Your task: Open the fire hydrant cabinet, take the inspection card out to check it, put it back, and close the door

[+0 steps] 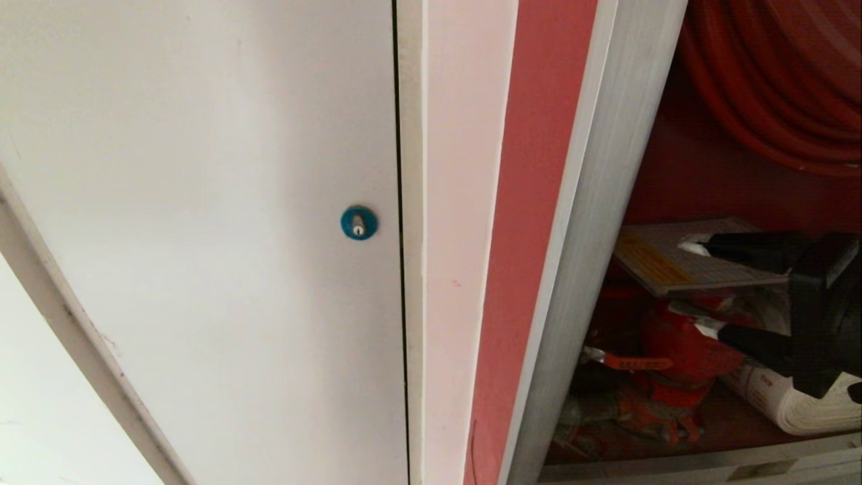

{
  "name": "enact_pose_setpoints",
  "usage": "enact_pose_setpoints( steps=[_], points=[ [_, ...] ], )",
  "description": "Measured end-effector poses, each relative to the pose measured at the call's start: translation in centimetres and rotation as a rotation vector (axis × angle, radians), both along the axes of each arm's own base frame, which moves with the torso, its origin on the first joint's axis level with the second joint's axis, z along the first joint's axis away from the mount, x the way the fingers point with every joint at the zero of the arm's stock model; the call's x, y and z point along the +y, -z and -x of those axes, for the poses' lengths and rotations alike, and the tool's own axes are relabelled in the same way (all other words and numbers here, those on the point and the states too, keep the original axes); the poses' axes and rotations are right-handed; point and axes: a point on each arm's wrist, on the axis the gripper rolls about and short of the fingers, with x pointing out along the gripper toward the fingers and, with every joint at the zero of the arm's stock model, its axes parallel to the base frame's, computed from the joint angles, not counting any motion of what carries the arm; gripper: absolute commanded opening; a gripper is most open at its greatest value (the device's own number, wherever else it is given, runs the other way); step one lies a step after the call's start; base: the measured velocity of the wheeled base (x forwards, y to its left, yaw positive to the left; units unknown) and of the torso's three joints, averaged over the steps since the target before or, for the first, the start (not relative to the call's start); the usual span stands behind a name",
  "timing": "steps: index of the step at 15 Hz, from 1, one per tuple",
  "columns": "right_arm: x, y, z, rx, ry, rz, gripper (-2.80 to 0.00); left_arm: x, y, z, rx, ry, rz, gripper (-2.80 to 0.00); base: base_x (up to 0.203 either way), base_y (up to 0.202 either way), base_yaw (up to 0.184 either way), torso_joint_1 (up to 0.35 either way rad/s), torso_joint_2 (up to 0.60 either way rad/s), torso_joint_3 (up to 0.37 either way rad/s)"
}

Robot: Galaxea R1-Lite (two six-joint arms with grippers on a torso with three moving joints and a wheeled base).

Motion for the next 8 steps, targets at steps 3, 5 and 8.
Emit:
enact_pose_setpoints(
  steps=[3,5,8],
  points=[
    [0.5,0.0,-1.3,-0.046,0.056,-0.005,0.0,0.0,0.0,0.0,0.0,0.0,0.0,-2.8,0.0,0.0,0.0,0.0,0.0,0.0],
    [0.7,0.2,-1.6,-0.046,0.069,0.003,0.0,0.0,0.0,0.0,0.0,0.0,0.0,-2.8,0.0,0.0,0.0,0.0,0.0,0.0],
    [0.7,0.2,-1.8,-0.045,0.093,0.012,0.0,0.0,0.0,0.0,-0.001,0.0,0.0,-2.8,0.0,0.0,0.0,0.0,0.0,0.0]
  ],
)
